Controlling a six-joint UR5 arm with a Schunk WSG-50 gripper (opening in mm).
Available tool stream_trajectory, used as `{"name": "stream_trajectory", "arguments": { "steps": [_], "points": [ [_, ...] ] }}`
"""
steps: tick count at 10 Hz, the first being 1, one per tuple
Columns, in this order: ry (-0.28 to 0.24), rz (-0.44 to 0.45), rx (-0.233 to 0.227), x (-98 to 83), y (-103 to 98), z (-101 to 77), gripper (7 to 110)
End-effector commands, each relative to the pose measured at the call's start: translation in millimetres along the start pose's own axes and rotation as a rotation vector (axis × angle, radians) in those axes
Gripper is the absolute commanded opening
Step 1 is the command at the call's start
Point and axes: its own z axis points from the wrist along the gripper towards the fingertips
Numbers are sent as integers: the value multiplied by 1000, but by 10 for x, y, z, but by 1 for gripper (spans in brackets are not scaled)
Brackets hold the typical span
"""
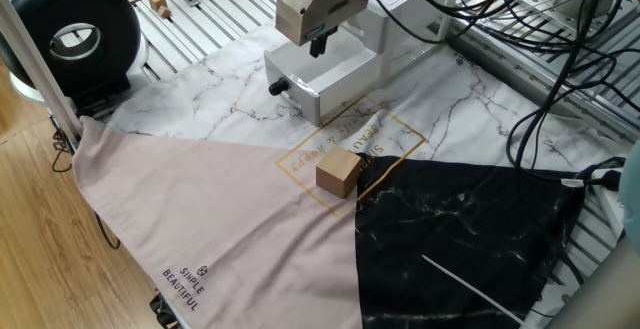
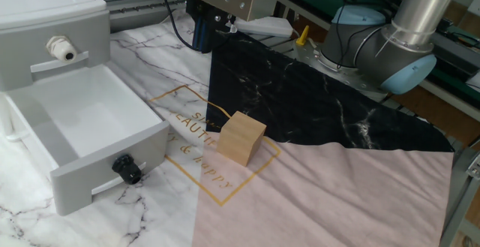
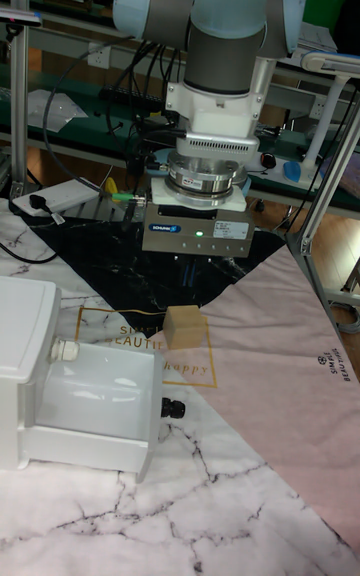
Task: Put things in the drawer
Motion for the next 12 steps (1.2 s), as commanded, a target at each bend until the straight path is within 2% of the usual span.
{"name": "stream_trajectory", "arguments": {
  "steps": [1,3,4,7,8,12],
  "points": [
    [29,38,-16,71,35,-15,7],
    [18,29,-9,46,18,-14,7],
    [17,29,28,44,-74,-15,7],
    [-2,18,17,-4,-47,-14,7],
    [0,6,44,1,-115,-16,7],
    [8,-1,60,19,-156,-18,7]
  ]
}}
